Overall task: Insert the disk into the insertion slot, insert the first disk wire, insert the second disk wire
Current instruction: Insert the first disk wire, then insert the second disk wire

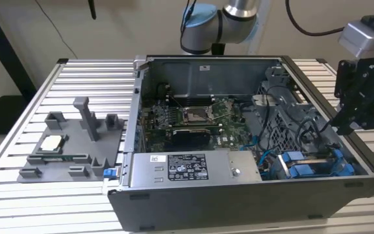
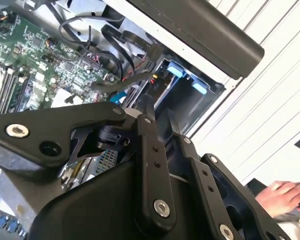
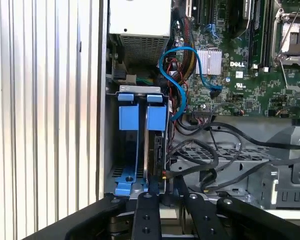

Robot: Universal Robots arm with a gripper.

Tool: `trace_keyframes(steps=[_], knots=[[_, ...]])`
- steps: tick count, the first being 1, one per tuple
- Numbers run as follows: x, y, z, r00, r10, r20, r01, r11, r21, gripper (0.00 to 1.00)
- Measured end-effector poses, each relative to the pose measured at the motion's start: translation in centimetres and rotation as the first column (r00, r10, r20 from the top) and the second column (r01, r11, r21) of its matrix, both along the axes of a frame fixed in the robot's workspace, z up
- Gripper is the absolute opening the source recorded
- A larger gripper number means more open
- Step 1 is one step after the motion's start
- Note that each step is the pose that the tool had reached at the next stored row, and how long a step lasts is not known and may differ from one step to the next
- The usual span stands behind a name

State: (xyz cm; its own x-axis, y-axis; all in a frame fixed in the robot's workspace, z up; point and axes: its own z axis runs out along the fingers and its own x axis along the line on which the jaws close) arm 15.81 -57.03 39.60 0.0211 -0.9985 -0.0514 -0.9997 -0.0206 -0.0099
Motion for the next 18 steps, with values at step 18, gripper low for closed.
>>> trace_keyframes(steps=[18], knots=[[3.8,1.58,-0.47,1.0,0.001,-0.0069,-0.001,1.0,0.0027,0.26]])
